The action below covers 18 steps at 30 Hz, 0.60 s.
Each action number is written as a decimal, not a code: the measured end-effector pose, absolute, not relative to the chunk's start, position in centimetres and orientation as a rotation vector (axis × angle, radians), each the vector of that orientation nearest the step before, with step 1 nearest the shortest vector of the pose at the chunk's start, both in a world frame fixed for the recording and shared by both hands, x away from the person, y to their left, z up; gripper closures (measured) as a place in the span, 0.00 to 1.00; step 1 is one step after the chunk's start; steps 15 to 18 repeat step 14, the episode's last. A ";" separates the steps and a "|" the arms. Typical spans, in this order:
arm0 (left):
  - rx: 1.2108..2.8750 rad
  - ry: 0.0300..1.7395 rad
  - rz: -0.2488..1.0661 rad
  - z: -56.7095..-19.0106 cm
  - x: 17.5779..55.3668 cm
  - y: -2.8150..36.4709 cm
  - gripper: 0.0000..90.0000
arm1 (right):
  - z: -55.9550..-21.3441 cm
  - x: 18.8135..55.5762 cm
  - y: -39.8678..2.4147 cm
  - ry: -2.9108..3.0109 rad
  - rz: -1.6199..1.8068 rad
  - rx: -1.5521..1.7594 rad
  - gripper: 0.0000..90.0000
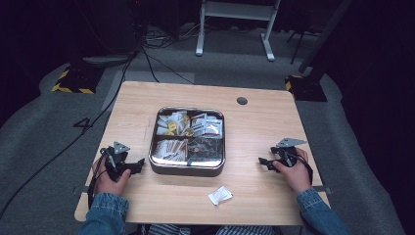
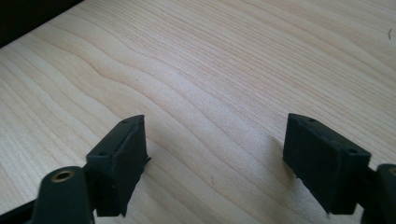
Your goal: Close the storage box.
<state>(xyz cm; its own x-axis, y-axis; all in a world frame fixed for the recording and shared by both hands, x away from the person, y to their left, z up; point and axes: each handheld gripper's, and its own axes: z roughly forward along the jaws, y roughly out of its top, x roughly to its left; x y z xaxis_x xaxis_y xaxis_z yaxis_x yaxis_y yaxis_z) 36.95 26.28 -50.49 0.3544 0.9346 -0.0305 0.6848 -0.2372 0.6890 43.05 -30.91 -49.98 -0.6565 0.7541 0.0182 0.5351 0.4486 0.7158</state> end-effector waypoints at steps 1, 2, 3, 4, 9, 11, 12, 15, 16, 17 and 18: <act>2.006 1.403 0.525 -50.5 37.0 26.3 0.17 | -50.1 43.0 -30.9 2.398 1.018 1.092 0.21; 2.006 1.403 0.525 -50.5 37.0 26.3 0.17 | -50.3 43.0 -30.7 2.388 1.015 1.078 0.16; 2.006 1.403 0.526 -50.5 36.9 26.3 0.17 | -50.5 43.1 -30.6 2.375 1.029 1.076 0.13; 2.006 1.403 0.526 -50.5 36.9 26.3 0.17 | -50.5 43.1 -30.5 2.377 1.022 1.076 0.12; 2.005 1.403 0.526 -50.5 36.9 26.3 0.17 | -50.5 43.2 -30.3 2.374 1.016 1.087 0.10; 2.006 1.403 0.527 -50.5 36.9 26.3 0.17 | -50.5 43.2 -30.3 2.374 1.016 1.087 0.10; 2.006 1.403 0.527 -50.5 36.9 26.3 0.17 | -50.5 43.2 -30.3 2.373 1.016 1.087 0.10; 2.007 1.403 0.528 -50.5 36.9 26.3 0.17 | -50.5 43.2 -30.3 2.373 1.016 1.087 0.10; 2.007 1.403 0.528 -50.5 36.9 26.3 0.17 | -50.5 43.2 -30.3 2.373 1.016 1.087 0.10; 2.007 1.403 0.528 -50.5 36.9 26.3 0.17 | -50.5 43.2 -30.3 2.373 1.016 1.087 0.10; 2.007 1.403 0.528 -50.5 36.9 26.3 0.17 | -50.5 43.2 -30.3 2.373 1.016 1.087 0.10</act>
